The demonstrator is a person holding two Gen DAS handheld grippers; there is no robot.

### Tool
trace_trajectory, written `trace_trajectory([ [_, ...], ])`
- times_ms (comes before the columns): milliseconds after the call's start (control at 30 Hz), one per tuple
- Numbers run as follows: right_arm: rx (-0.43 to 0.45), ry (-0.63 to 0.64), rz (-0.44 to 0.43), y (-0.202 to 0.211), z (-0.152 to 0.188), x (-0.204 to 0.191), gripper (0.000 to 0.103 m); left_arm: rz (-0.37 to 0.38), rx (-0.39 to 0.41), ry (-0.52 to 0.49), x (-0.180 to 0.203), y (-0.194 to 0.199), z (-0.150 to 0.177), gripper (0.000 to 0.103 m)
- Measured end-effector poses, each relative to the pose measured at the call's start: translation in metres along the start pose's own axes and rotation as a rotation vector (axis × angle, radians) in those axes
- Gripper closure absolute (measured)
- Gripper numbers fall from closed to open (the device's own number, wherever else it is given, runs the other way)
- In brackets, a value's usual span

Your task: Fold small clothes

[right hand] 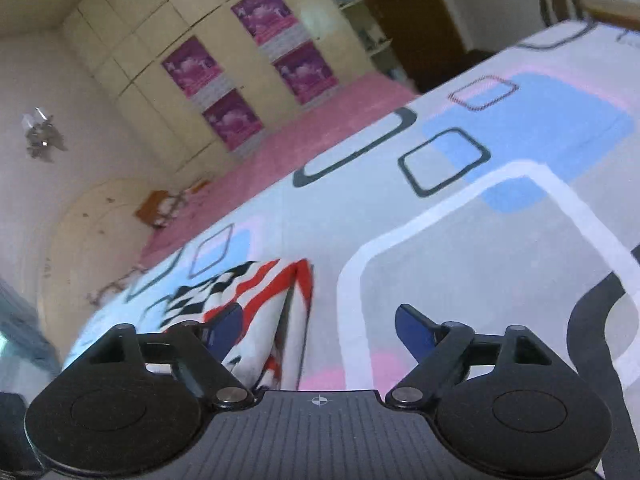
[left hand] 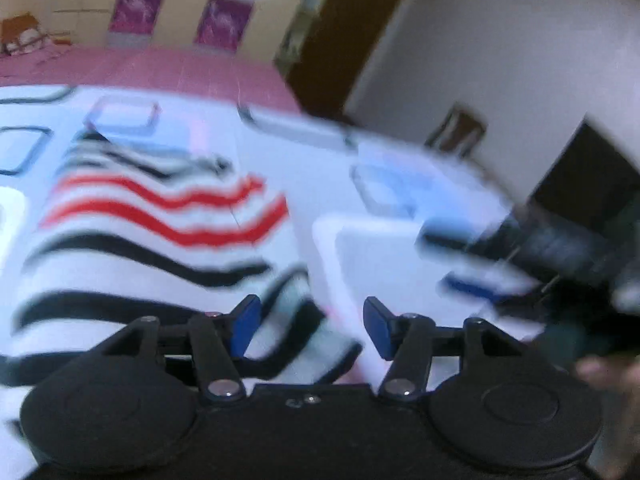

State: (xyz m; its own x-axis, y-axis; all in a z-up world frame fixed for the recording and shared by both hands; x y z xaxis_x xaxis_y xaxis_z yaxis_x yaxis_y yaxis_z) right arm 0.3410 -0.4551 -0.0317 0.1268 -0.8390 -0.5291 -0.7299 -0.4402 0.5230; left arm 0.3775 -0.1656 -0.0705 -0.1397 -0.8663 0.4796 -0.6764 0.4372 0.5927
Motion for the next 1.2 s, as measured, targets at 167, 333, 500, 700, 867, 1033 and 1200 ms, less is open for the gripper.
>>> trace_trajectory([
  [167, -0.110, 0.013, -0.153, -0.016, 0.013, -0.022, 0.048, -0.163, 0.111, -0.033, -0.057, 0.037, -0.031, 0.052],
  [333, -0.184, 0.076, -0.214, -0.037, 0.027, -0.060, 0.048, -0.178, -0.028, -0.054, -0.090, 0.014, -0.021, 0.058],
  [500, -0.300, 0.110, -0.060, -0.050, 0.062, -0.046, 0.084, -0.211, -0.029, -0.178, -0.093, 0.008, -0.016, 0.056],
  [700, -0.283, 0.086, -0.016, -0.042, 0.080, -0.050, 0.089, -0.151, -0.066, -0.166, -0.110, 0.015, -0.011, 0.056],
  [867, -0.231, 0.118, 0.029, -0.035, 0.066, -0.063, 0.065, -0.065, -0.042, -0.114, -0.120, 0.041, -0.021, 0.054],
  [1033, -0.099, 0.149, 0.038, -0.046, 0.019, -0.075, 0.031, -0.041, 0.036, -0.095, -0.133, 0.030, -0.059, 0.051],
  [1200, -0.182, 0.037, 0.025, -0.122, -0.007, -0.057, 0.041, -0.021, -0.047, -0.097, -0.140, -0.022, -0.087, 0.051],
])
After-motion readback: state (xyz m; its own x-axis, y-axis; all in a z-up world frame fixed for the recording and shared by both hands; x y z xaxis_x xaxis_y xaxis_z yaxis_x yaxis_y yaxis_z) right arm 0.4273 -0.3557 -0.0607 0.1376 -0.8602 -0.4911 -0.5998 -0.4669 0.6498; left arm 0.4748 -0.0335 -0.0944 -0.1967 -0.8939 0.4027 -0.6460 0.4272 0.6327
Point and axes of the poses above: each gripper's, at about its wrist camera, not at the fingertips, and y roughly against the way its jaws point, x to its right, z to its underside, the point moved 2 cm from there along -y, roughly the way its jaws point, and after that the axes turned 7 degrees about y, right-handed, at the moved point
